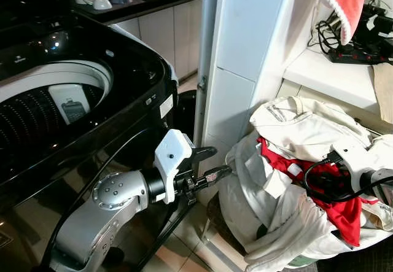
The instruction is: Clothes washing
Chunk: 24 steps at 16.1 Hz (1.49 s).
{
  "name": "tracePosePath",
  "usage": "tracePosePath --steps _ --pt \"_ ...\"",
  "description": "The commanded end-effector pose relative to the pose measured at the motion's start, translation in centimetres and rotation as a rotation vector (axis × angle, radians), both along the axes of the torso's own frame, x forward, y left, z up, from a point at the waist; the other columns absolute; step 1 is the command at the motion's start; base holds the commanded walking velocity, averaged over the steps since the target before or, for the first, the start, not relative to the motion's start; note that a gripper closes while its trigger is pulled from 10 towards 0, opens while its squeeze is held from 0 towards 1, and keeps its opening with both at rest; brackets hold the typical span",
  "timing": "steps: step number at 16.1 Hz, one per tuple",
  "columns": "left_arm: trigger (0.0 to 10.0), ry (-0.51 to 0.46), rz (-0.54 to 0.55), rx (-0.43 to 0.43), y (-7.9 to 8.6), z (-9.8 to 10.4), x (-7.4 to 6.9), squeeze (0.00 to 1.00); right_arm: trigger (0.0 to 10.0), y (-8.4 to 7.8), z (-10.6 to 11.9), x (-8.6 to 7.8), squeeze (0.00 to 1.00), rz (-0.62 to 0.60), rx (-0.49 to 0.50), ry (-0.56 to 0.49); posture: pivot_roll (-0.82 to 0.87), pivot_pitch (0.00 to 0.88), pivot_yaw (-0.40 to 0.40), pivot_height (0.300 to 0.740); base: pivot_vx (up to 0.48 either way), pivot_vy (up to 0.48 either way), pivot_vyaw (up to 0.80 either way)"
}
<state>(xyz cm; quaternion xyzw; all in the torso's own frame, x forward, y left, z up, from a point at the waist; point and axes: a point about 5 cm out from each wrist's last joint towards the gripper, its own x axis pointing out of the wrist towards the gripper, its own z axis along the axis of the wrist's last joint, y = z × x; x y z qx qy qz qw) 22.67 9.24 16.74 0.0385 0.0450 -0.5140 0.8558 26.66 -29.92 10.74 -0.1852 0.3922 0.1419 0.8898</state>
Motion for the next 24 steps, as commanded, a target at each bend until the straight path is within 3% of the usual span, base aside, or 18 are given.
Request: tracePosePath --steps 1,7,10,12,13,16,20,21,24 --pt "10.0 0.000 -0.018 0.001 -0.1 0.2 -0.3 0.00 0.0 -0.1 -0.2 0.0 0.00 -0.004 -0.007 0.014 0.00 0.000 -0.038 0.740 0.000 0.000 0.00" --pt "10.0 0.006 -0.019 0.008 0.0 0.3 -0.3 0.00 0.0 -0.7 -0.7 0.0 0.00 -0.010 -0.045 0.038 0.00 0.000 -0.033 0.740 0.000 0.000 0.00" --pt "10.0 0.120 0.028 -0.019 -0.1 0.0 -0.1 0.00 0.0 -0.7 -0.6 -0.2 0.00 -0.005 -0.019 0.043 0.00 0.000 -0.031 0.740 0.000 0.000 0.00" --pt "10.0 0.042 0.030 0.005 -0.4 0.6 0.2 0.00 0.0 -0.7 -0.5 -0.1 0.00 -0.002 -0.016 0.037 0.00 0.000 -0.031 0.740 0.000 0.000 0.00" --pt "10.0 0.053 0.117 -0.028 -0.2 0.4 0.7 0.00 0.0 -0.7 -0.5 -0.1 0.00 -0.005 -0.015 0.029 0.00 0.000 -0.031 0.740 0.000 0.000 0.00" --pt "10.0 0.064 0.153 -0.090 -0.2 0.8 1.1 0.00 0.0 -0.6 -0.3 0.0 0.00 -0.007 -0.003 0.020 0.00 0.000 -0.031 0.740 0.000 0.000 0.00" --pt "10.0 0.113 0.161 -0.073 0.1 0.1 1.1 0.00 0.0 -0.3 0.0 -0.1 0.00 0.011 0.037 0.012 -0.01 0.000 -0.020 0.740 0.000 0.000 0.00" --pt "10.0 0.067 0.163 -0.015 0.4 -0.2 1.3 0.00 0.0 -0.4 0.5 -0.1 0.00 0.011 0.056 0.004 -0.01 0.000 -0.019 0.740 0.000 0.000 0.00" --pt "10.0 0.027 0.186 -0.028 0.8 0.1 1.7 0.00 0.0 -0.3 1.3 0.1 0.00 -0.005 0.117 -0.021 -0.02 0.000 -0.018 0.740 0.000 0.000 0.00"
